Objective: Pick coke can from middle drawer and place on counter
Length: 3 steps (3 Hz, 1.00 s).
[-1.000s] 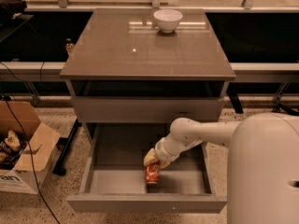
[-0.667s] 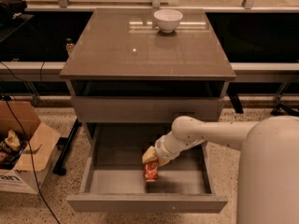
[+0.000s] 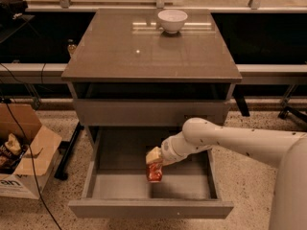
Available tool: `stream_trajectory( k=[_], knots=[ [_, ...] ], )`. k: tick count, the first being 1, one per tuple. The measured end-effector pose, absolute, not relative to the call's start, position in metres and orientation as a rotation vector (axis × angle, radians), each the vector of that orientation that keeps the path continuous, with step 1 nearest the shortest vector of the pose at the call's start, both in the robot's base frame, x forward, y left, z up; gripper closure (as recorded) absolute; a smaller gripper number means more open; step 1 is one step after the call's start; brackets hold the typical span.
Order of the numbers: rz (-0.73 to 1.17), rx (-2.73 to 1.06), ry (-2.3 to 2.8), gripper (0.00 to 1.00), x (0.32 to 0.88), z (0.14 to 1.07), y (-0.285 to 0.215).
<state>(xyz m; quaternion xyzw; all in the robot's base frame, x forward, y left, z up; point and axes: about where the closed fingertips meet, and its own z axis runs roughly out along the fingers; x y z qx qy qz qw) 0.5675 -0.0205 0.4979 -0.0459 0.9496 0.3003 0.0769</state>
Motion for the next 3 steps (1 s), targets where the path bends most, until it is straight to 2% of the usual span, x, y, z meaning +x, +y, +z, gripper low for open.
stream_trajectory(
  k=[3],
  knots=[
    [0.845, -0.301, 2.696, 1.0, 0.564, 0.557, -0.027]
  ],
)
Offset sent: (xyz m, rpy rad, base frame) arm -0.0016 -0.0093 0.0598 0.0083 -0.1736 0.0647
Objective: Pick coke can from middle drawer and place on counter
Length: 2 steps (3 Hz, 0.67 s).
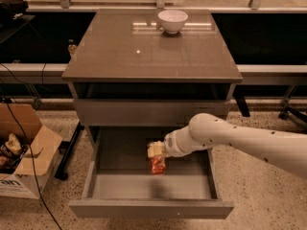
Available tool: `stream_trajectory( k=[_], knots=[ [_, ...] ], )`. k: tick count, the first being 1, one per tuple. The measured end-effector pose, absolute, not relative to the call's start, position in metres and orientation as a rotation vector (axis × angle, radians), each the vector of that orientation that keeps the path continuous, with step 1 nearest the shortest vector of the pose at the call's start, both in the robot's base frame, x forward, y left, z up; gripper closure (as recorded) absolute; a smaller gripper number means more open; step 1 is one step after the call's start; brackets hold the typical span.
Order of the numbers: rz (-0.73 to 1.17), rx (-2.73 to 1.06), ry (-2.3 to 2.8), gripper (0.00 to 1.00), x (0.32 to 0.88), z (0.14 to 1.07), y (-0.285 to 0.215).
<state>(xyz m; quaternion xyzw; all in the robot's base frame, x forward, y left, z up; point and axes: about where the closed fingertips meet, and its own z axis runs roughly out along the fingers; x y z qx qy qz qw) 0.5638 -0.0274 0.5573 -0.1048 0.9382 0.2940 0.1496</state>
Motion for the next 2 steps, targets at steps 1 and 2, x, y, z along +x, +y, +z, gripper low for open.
stream_trajectory(
  k=[1, 2],
  knots=[
    [0.814, -0.376, 2.604, 1.0, 0.561, 0.596, -0.037],
    [0.827, -0.457, 2.469, 1.0, 0.555, 0.647, -0.052]
  ],
)
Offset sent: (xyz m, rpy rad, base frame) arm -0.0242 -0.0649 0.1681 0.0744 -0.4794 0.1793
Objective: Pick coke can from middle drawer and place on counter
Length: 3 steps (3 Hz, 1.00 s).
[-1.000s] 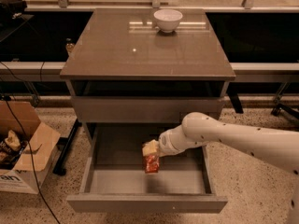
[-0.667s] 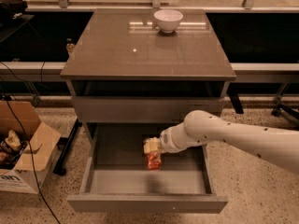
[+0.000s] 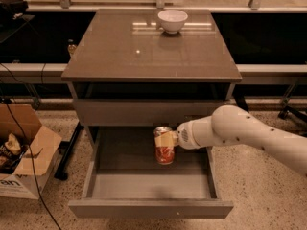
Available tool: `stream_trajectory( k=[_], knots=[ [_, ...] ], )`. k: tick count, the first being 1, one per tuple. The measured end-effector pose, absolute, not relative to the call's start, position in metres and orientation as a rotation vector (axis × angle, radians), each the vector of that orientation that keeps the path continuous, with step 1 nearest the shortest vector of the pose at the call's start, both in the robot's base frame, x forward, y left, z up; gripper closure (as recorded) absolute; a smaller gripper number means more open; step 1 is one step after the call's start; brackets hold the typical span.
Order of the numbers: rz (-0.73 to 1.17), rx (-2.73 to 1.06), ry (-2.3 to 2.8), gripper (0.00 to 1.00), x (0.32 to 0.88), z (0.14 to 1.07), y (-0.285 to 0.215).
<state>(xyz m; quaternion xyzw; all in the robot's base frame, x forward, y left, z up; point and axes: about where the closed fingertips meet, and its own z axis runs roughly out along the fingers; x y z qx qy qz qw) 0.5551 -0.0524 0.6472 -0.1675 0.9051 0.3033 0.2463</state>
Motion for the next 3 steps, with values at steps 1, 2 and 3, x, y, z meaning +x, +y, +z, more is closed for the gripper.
stream_trajectory(
  k=[1, 2, 3],
  knots=[
    [0.866, -0.521, 2.312, 1.0, 0.549, 0.704, -0.078],
    [0.833, -0.602, 2.156, 1.0, 0.547, 0.76, -0.112],
    [0.759, -0.69, 2.021, 1.0, 0.547, 0.817, -0.136]
  ],
)
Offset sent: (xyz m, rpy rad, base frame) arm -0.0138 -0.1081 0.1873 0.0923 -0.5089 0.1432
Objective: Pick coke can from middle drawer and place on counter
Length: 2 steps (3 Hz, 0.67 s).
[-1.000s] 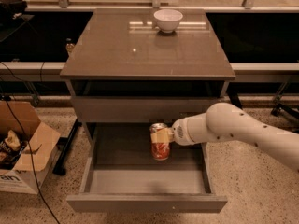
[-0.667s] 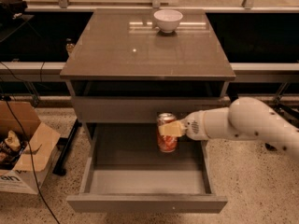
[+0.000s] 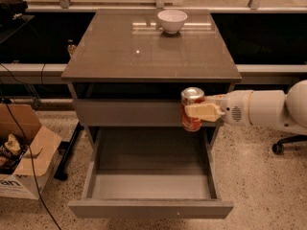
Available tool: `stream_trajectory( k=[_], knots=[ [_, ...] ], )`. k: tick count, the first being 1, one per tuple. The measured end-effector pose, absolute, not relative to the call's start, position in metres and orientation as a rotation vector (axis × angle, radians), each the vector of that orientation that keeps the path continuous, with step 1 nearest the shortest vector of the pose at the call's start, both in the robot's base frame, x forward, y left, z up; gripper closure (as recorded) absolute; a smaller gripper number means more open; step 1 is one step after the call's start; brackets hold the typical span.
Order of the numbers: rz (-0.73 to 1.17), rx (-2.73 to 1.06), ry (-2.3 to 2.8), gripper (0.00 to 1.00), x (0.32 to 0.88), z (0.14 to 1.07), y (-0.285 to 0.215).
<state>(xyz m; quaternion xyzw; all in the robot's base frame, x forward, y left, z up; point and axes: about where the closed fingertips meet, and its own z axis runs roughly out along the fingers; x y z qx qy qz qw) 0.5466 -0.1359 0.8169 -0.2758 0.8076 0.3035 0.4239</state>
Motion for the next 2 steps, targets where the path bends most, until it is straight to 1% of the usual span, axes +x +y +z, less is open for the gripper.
stream_trajectory(
  k=[2],
  knots=[
    [0.739, -0.711, 1.995, 1.0, 0.548, 0.8249, -0.1395]
  ],
)
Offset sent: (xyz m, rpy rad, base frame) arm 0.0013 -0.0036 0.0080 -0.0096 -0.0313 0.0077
